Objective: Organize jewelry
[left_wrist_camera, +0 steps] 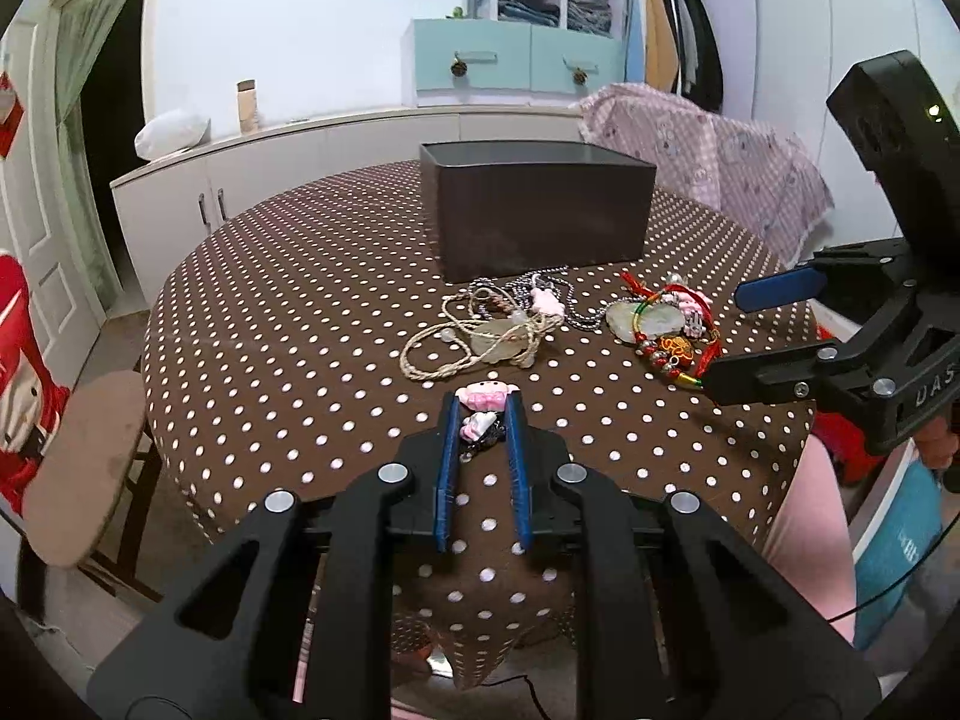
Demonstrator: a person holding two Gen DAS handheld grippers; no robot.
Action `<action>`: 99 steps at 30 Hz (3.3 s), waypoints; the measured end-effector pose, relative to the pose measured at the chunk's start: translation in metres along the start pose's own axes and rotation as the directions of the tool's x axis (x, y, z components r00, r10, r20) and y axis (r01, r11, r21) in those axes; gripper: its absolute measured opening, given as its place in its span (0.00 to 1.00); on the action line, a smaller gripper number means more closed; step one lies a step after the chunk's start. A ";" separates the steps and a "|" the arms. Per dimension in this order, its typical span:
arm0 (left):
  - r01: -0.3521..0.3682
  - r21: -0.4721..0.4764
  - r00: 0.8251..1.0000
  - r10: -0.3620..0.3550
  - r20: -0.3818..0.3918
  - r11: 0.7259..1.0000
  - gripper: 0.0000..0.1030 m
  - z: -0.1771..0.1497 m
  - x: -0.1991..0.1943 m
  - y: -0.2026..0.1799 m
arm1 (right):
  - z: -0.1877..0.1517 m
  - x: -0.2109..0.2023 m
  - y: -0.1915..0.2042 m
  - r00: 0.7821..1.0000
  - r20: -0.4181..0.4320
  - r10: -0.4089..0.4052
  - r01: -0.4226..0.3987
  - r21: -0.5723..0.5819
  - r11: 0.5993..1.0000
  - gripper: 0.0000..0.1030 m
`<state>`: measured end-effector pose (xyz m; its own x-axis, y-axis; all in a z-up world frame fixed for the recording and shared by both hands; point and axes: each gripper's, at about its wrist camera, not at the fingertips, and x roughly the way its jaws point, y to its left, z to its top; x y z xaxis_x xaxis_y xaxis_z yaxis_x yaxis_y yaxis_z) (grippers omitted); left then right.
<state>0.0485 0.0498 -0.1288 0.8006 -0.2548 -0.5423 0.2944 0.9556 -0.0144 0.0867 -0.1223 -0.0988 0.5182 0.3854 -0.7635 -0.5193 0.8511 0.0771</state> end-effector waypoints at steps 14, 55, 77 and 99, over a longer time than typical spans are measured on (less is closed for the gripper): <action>0.019 -0.099 0.997 -0.012 0.070 0.995 0.15 -0.002 -0.006 0.025 | 0.028 0.008 0.049 0.987 0.063 0.146 -0.134 -0.170 0.976 0.61; 0.065 -0.182 0.988 -0.038 0.148 0.981 0.15 0.005 -0.012 0.042 | 0.041 0.021 0.040 0.990 0.053 0.134 -0.128 -0.104 0.986 0.16; 0.059 -0.232 0.991 -0.029 0.131 0.971 0.15 -0.004 -0.011 0.062 | 0.038 0.055 0.066 0.997 0.075 0.034 -0.017 -0.219 0.975 0.24; 0.069 -0.175 0.982 -0.036 0.184 0.982 0.15 0.023 -0.027 0.038 | 0.043 0.000 0.027 0.984 0.178 0.007 0.007 -0.077 0.997 0.24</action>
<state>0.0504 0.0894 -0.0955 0.8720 -0.3119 -0.3773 0.2530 0.9470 -0.1980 0.1021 -0.0842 -0.0689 0.6276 0.4485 -0.6364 -0.5662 0.8239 0.0222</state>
